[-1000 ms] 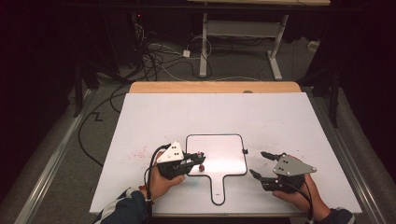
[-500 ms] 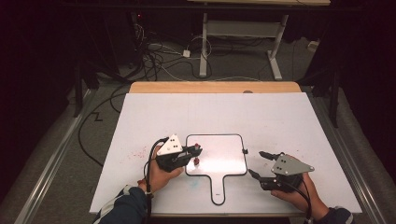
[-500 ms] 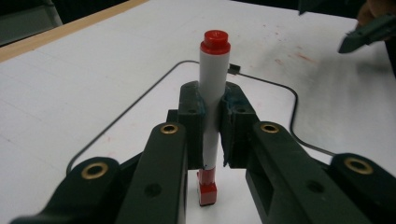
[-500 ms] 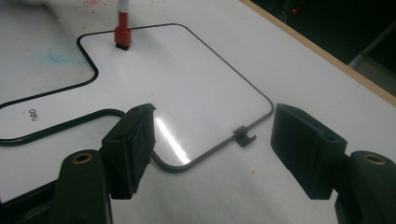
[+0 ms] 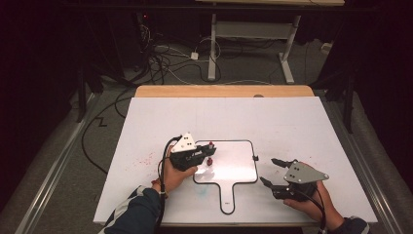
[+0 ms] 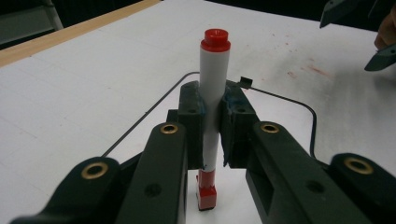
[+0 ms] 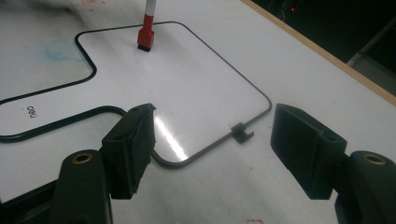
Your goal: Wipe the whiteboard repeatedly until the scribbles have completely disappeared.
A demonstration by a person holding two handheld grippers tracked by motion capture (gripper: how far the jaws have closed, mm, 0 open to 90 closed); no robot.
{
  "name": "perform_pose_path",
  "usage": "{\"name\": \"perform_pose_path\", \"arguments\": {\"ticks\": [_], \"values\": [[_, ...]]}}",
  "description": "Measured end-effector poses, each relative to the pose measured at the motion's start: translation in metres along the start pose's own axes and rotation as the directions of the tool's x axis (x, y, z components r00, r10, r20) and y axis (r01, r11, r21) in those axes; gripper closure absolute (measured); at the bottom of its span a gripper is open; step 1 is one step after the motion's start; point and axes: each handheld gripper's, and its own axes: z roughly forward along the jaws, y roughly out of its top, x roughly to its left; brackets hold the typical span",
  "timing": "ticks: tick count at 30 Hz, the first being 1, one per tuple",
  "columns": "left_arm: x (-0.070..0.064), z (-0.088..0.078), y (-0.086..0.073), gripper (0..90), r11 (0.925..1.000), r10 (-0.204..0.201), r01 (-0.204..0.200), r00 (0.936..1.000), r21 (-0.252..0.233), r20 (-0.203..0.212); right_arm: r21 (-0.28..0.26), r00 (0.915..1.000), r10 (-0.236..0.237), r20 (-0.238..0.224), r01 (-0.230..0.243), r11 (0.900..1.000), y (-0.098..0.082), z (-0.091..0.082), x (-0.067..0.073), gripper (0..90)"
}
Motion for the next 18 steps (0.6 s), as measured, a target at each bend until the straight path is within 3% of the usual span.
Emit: {"name": "perform_pose_path", "arguments": {"ticks": [5, 9, 18], "values": [[-0.010, -0.011, 0.011, 78.3, 0.9984, -0.002, 0.002, 1.0000, -0.056, 0.003, -0.008, 1.0000, -0.003, 0.003, 0.003, 1.000, 0.002, 0.000, -0.001, 31.2], [-0.017, -0.013, 0.018, 78.2, 0.9972, 0.002, 0.000, 0.9997, -0.074, 0.026, -0.002, 1.0000, 0.010, 0.000, -0.010, 1.000, 0.002, 0.003, -0.004, 31.5], [-0.033, 0.005, 0.030, 78.2, 0.9987, 0.031, -0.028, 0.9963, -0.042, 0.080, 0.014, 0.9979, 0.043, -0.049, -0.042, 0.999, 0.004, 0.011, -0.002, 33.5]]}}
